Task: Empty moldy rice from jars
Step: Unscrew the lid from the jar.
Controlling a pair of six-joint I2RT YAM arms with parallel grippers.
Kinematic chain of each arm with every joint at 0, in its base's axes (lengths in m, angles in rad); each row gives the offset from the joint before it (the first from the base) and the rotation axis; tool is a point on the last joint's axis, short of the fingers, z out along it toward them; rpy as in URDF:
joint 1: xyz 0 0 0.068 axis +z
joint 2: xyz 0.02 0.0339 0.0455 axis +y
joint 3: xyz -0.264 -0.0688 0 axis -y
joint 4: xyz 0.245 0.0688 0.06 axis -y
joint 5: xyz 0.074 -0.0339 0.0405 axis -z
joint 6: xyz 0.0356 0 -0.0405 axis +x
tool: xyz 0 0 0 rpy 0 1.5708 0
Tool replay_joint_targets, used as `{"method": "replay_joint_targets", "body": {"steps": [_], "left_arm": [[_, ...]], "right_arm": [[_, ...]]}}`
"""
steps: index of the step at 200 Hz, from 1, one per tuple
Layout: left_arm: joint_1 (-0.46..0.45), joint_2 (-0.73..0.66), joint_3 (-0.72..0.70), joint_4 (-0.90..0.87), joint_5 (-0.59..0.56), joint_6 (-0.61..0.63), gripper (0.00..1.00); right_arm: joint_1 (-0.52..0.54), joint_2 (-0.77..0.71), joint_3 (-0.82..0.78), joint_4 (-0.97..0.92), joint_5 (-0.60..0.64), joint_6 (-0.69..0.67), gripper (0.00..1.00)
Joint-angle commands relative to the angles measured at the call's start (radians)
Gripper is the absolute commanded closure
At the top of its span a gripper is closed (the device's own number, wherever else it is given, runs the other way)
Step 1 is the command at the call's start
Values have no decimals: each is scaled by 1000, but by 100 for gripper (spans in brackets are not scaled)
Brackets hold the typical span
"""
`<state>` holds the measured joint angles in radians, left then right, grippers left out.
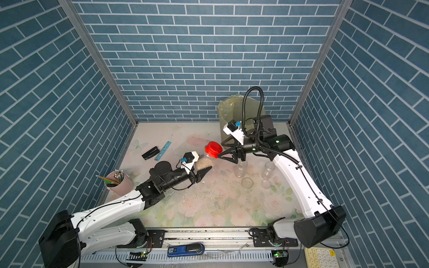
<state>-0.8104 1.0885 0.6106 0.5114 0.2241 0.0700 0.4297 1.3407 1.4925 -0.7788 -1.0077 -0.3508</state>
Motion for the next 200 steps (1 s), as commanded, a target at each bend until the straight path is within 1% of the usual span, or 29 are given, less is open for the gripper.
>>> {"method": "replay_joint_targets", "body": {"steps": [1,22,42,59,77,80,86,94,110,134,155,171,180,200], "left_arm": [[4,-9,4,59,-31,-13,69],[4,-13,-6,76,-70,-14,69],[0,-14,-2,62,-113,-5,68],[-12,-26,-3,45,-148,9,67],[-44,-44,-1,14,-193,49,67],[-47,-45,-2,10,-197,57,67],[-55,-48,-1,3,-206,73,67],[-65,-49,2,-4,-221,90,67],[-90,-39,16,-34,-249,162,68],[-118,-16,33,-52,-288,243,68],[-149,2,42,-46,-333,300,68],[-173,15,47,-35,-363,330,68],[-180,22,46,-22,-367,334,68],[-203,43,55,-17,-381,349,68]], "right_arm": [[-1,-38,-4,27,29,15,14],[-10,-92,-25,75,98,43,13],[-13,-139,-57,157,210,200,14],[-14,-171,-69,193,331,370,15],[-14,-172,-39,167,450,651,16],[-14,-167,-27,148,457,712,17],[-15,-160,-16,128,459,784,17],[-14,-148,2,97,436,909,19],[-10,-131,32,22,411,1048,22],[3,-124,83,-103,452,1142,21],[9,-104,117,-184,439,1182,20],[17,-93,102,-201,416,1196,19],[27,-90,78,-179,394,1198,18],[56,-78,48,-152,399,1219,18]]}}
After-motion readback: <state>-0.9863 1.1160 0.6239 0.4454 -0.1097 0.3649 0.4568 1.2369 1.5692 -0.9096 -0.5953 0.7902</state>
